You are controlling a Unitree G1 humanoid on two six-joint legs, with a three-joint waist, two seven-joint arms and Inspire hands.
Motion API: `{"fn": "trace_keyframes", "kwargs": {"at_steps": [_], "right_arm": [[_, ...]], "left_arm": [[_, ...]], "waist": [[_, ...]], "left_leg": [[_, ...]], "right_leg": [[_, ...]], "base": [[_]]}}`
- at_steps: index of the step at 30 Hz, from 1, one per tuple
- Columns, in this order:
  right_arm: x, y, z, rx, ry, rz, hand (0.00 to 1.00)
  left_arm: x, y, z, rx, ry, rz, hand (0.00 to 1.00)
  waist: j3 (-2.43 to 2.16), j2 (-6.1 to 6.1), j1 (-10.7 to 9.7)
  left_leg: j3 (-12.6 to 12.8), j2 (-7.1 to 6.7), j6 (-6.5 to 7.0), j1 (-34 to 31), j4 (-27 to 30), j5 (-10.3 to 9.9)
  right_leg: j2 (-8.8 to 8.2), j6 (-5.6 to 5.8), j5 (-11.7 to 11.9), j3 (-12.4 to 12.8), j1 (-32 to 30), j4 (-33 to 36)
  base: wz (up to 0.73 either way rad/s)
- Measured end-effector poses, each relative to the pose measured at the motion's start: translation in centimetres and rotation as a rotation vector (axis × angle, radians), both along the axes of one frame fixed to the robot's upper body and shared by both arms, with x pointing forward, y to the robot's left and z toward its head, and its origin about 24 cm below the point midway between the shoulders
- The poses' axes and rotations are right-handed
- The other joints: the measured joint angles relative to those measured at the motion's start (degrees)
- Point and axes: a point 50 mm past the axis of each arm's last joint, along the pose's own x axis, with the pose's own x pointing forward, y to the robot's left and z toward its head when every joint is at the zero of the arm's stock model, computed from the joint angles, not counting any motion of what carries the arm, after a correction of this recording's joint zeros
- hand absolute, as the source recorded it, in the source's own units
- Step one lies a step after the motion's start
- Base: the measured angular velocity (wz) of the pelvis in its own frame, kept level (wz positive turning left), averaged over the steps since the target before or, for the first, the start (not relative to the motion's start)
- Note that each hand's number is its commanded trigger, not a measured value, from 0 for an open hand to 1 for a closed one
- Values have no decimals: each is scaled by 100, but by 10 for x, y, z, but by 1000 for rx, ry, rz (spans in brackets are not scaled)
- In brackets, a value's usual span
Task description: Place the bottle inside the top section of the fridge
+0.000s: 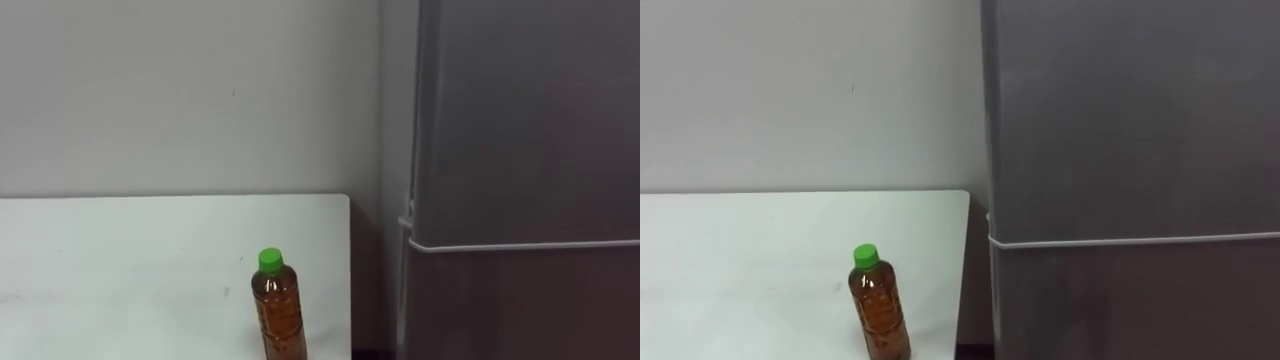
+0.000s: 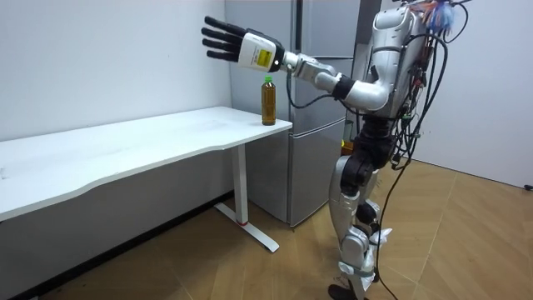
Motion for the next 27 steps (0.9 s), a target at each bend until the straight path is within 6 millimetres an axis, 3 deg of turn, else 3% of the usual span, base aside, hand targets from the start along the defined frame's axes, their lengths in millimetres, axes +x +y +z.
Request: {"fn": "trace_keyframes", "kwargs": {"at_steps": [1, 6, 8, 17, 23, 27], "right_arm": [[1, 2, 0, 3, -3, 0, 0], [4, 7, -1, 16, -12, 11, 0], [5, 7, -1, 15, -14, 18, 0], [10, 6, 0, 18, -34, 29, 0], [18, 8, 0, 34, -44, 51, 0], [21, 9, 0, 38, -39, 59, 0]], "left_arm": [[5, -4, 4, 9, -22, -35, 0], [25, -24, 30, 46, -143, -165, 0], [32, -35, 36, 70, -166, -246, 0], [53, -73, 45, 100, -188, -531, 0], [59, -96, 48, 129, -213, -696, 0], [60, -117, 45, 106, -226, -860, 0]], "waist": [[-8, 38, -26], [-37, -62, -120], [-45, -43, -204], [-56, 41, -463], [-51, 17, -706], [-45, 3, -757]], "left_leg": [[1, 1, 0, 0, -5, -1], [22, 12, 0, -108, 10, -1], [24, 11, 0, -107, 17, -1], [121, 8, -1, -75, 36, 0], [162, 4, 0, -62, 62, 0], [167, 3, 0, -66, 76, 0]], "right_leg": [[4, 1, -1, 12, 0, -3], [24, -11, 5, 80, -136, 17], [30, -11, 5, 120, -140, 21], [24, -11, 5, 202, -137, 21], [23, -8, 6, 330, -150, 25], [21, -7, 7, 325, -152, 27]], "base": [[0], [-4], [-6], [-5], [-6], [0]]}}
